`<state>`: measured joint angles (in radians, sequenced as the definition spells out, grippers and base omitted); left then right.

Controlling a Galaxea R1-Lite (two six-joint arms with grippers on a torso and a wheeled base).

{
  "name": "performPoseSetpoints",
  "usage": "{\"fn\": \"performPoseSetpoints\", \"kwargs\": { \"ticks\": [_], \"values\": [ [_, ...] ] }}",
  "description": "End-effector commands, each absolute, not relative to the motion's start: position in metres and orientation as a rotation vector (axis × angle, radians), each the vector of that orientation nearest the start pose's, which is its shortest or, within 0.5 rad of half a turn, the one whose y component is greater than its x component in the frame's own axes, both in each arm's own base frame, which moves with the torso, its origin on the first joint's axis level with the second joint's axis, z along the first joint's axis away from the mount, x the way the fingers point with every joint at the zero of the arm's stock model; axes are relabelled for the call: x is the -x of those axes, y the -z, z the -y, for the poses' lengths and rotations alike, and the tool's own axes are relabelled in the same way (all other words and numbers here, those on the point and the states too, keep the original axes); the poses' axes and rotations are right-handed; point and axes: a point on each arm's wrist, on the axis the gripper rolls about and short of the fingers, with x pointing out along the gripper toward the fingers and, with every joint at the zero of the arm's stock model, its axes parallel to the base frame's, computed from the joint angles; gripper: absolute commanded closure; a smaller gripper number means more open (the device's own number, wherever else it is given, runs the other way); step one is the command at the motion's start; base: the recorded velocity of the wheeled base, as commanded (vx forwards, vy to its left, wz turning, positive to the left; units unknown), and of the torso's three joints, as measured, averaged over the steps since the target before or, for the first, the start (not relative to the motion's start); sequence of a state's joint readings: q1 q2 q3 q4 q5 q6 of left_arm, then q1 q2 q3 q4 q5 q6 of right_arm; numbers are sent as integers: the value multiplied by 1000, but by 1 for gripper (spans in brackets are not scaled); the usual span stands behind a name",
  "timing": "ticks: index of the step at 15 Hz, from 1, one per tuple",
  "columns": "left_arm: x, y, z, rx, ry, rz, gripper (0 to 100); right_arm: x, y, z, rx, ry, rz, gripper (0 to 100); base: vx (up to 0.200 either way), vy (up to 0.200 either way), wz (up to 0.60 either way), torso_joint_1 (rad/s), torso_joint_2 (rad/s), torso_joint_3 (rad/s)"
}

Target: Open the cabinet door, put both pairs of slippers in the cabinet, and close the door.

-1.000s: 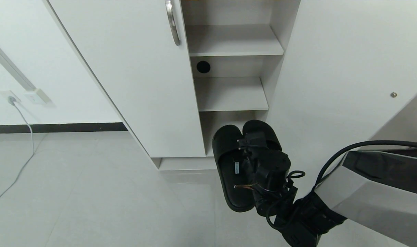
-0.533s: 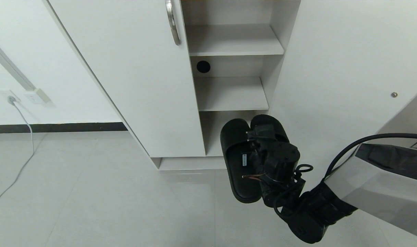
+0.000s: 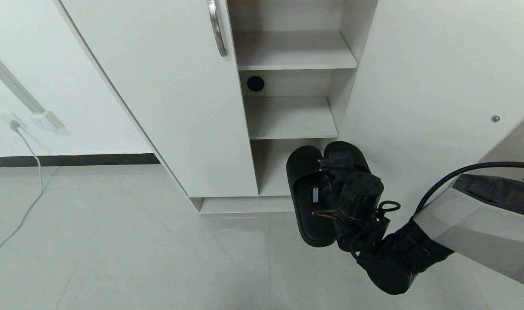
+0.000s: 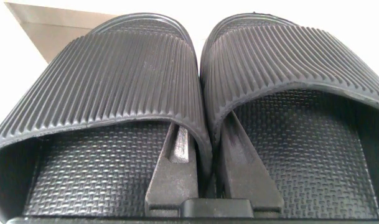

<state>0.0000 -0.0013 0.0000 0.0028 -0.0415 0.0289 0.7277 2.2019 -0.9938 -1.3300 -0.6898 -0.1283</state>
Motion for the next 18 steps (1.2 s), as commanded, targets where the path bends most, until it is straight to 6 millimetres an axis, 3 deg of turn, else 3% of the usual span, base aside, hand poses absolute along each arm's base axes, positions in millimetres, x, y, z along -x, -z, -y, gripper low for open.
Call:
{"fn": "performPoseSetpoints", "kwargs": {
  "ticks": [1,12,15,18],
  "values": [
    [23,-75,1,-29,41,-2,100,-315,-120,-256,46,-20,99,100,0,0,0,0,0,0],
    [23,-75,1,-31,41,-2,100,-317,-115,-255,59,-16,86,100,0,0,0,0,0,0],
    [23,-75,1,-32,41,-2,100,-303,-105,-280,33,-87,71,100,0,0,0,0,0,0],
    [23,-75,1,-32,41,-2,100,-308,-118,-301,-64,-119,31,100,0,0,0,0,0,0]
  ]
}}
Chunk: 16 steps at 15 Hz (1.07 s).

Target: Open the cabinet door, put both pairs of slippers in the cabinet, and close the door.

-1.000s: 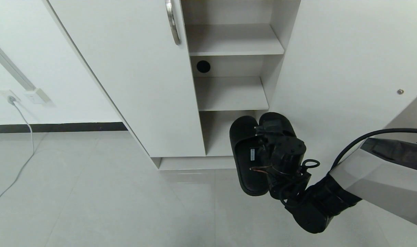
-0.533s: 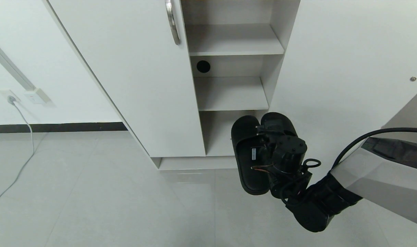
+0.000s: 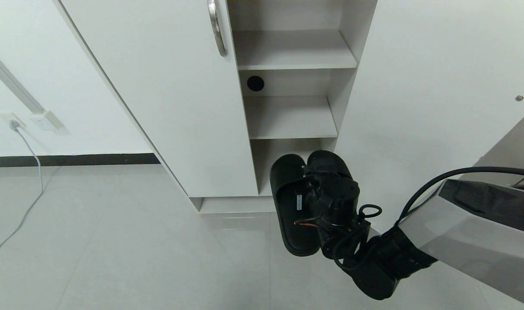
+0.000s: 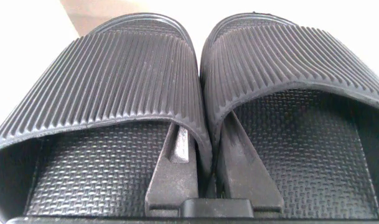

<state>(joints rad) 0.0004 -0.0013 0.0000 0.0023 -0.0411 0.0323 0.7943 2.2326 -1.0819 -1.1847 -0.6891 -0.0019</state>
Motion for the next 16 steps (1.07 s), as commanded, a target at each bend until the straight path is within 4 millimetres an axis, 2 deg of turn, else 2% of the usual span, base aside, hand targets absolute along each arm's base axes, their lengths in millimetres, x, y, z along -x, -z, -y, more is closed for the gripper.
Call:
{"fn": "performPoseSetpoints", "kwargs": {
  "ticks": [1,7,16],
  "values": [
    [23,-75,1,-32,41,-1,100,-312,-124,-304,-80,-117,29,100,0,0,0,0,0,0],
    [23,-75,1,-32,41,-2,100,-311,-131,-304,-75,-117,30,100,0,0,0,0,0,0],
    [23,-75,1,-31,41,-2,100,-308,-127,-302,-38,-117,17,100,200,0,0,2,2,2]
  ]
}}
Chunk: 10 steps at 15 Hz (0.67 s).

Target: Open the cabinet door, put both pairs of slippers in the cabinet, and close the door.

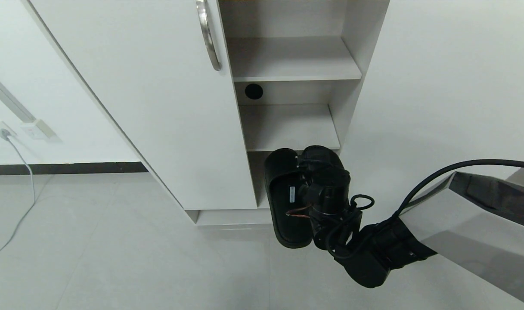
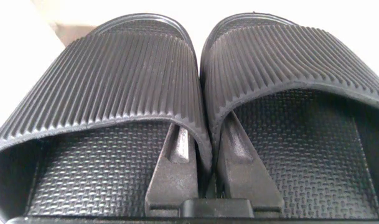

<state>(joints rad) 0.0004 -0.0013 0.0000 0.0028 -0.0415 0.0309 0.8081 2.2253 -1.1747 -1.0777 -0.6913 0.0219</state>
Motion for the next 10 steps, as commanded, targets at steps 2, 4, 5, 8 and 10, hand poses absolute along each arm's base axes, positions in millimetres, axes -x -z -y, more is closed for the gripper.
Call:
{"fn": "performPoseSetpoints", "kwargs": {
  "ticks": [2,4,5,8,10],
  "values": [
    [23,-75,1,-31,41,-2,100,-307,-125,-302,-34,-118,12,100,200,0,0,2,7,5],
    [23,-75,1,-29,41,-2,100,-306,-122,-302,-26,-121,3,100,200,0,0,2,0,0],
    [23,-75,1,-29,41,-1,100,-305,-120,-301,-18,-123,-3,100,200,0,0,2,-2,-7],
    [23,-75,1,-26,37,-1,100,-305,-117,-301,-6,-124,-9,100,67,0,0,1,1,1],
    [23,-75,1,-26,32,-1,100,-301,-118,-302,2,-130,-11,100,0,0,0,0,0,0]
  ]
}}
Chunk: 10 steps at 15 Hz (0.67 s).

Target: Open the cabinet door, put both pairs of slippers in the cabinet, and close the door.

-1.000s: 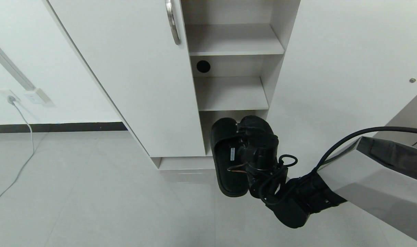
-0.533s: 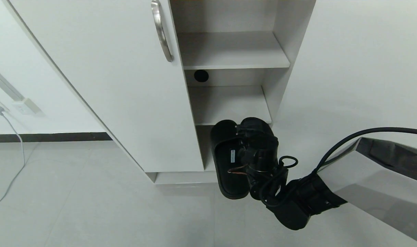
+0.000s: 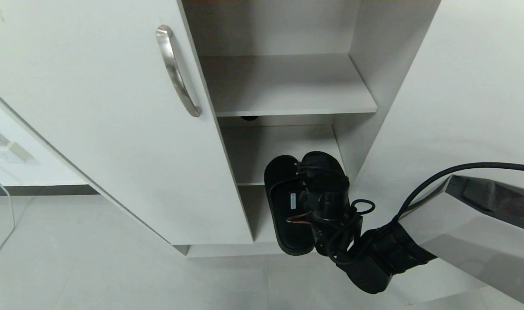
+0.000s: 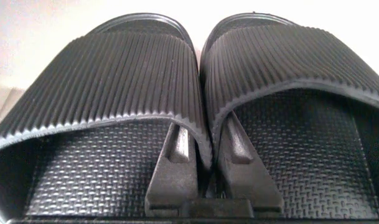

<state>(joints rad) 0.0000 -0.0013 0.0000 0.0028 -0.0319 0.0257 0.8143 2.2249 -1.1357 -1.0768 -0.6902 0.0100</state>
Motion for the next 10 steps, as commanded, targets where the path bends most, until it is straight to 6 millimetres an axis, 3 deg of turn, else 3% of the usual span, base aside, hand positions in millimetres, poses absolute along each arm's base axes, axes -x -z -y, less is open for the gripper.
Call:
{"fn": "performPoseSetpoints", "kwargs": {
  "ticks": [1,5,10],
  "values": [
    [23,-75,1,-25,32,-1,100,-299,-117,-302,10,-133,-14,100,0,0,0,0,0,0],
    [23,-75,1,-14,26,-1,100,-301,-114,-302,20,-138,-20,100,0,0,0,0,0,0],
    [23,-75,0,0,-3,0,100,-325,-116,-313,2,-124,4,100,0,0,0,0,0,0]
  ]
}}
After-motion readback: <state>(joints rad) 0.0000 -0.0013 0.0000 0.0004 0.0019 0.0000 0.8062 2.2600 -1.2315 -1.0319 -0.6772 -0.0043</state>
